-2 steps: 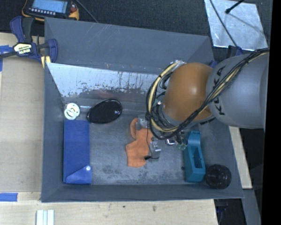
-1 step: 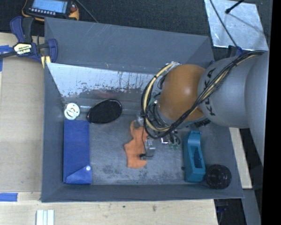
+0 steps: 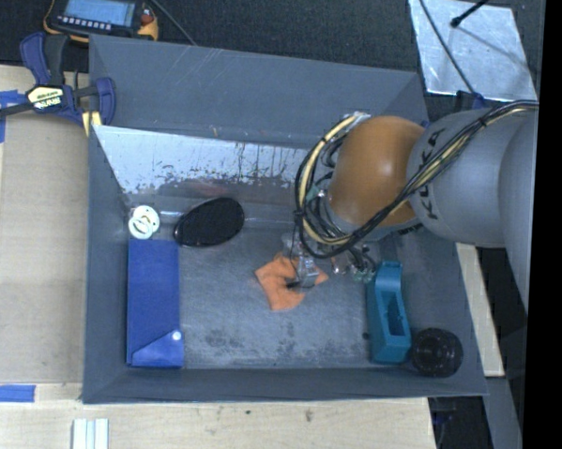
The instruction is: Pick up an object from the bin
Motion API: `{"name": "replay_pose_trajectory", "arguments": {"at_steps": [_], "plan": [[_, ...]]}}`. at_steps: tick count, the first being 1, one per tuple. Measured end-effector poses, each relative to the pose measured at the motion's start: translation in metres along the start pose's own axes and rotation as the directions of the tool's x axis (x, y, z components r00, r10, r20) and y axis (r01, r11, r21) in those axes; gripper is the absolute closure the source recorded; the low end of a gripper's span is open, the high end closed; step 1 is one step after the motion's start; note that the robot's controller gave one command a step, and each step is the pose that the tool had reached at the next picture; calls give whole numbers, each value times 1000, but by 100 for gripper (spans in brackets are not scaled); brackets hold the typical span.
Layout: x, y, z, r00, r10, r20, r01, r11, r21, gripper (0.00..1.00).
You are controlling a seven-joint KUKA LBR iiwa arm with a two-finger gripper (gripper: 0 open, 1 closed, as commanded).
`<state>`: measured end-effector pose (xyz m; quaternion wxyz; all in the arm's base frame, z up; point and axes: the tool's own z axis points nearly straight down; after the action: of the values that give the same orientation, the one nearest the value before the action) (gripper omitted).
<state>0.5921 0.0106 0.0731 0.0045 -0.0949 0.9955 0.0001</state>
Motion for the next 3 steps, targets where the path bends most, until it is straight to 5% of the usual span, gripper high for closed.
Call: {"name": "replay_pose_trajectory", "arguments": {"at_steps": [3], "plan": [[0,0,0,1000,0,0,0,1000,0,100]]}}
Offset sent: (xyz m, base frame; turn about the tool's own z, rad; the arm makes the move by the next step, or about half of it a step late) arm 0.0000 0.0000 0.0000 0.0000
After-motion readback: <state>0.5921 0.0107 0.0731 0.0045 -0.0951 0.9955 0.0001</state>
